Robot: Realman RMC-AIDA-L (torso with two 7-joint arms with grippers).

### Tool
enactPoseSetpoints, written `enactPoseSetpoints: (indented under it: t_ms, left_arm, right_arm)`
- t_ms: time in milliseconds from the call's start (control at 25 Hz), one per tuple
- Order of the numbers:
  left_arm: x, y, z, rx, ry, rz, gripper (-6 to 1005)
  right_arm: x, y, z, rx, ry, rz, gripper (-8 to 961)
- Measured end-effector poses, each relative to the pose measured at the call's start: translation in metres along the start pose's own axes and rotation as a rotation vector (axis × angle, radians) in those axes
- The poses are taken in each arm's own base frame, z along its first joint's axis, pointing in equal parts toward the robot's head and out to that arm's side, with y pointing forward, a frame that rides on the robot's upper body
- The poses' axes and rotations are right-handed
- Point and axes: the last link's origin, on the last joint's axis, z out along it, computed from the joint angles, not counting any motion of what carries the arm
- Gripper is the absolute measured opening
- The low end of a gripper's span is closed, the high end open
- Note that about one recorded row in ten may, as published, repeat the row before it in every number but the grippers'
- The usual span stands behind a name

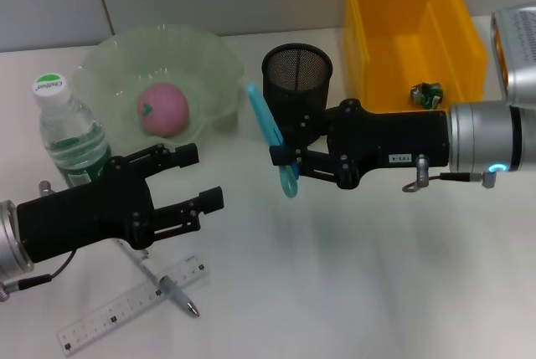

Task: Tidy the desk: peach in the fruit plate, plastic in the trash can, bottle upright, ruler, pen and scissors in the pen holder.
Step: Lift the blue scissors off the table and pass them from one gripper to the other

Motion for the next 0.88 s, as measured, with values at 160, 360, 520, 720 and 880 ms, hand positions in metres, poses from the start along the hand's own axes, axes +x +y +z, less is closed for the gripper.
enactPoseSetpoints:
  t_ms: [160, 360, 520, 720, 880]
  left_arm:
    - [0.001, 0.000, 0.000, -0.001, 0.013, 0.002, 732]
    - [0.000, 0.001, -0.001, 0.000, 0.016, 0.003, 730]
    - [-0.001, 0.003, -0.003, -0.003, 0.019, 0.005, 729]
    - [-0.001, 0.004, -0.004, -0.007, 0.021, 0.004, 727]
    - [-0.001, 0.006, -0.004, -0.015, 0.025, 0.003, 726]
  right_arm:
    - [0.006, 0.003, 0.000, 0.002, -0.011, 0.031, 237]
    - [0.010, 0.006, -0.001, 0.004, -0.020, 0.058, 237]
    - [0.011, 0.006, -0.002, 0.028, -0.080, 0.101, 237]
    - [0.012, 0.006, -0.001, 0.044, -0.103, 0.095, 237]
    - [0.014, 0.007, 0.004, 0.029, -0.076, 0.078, 237]
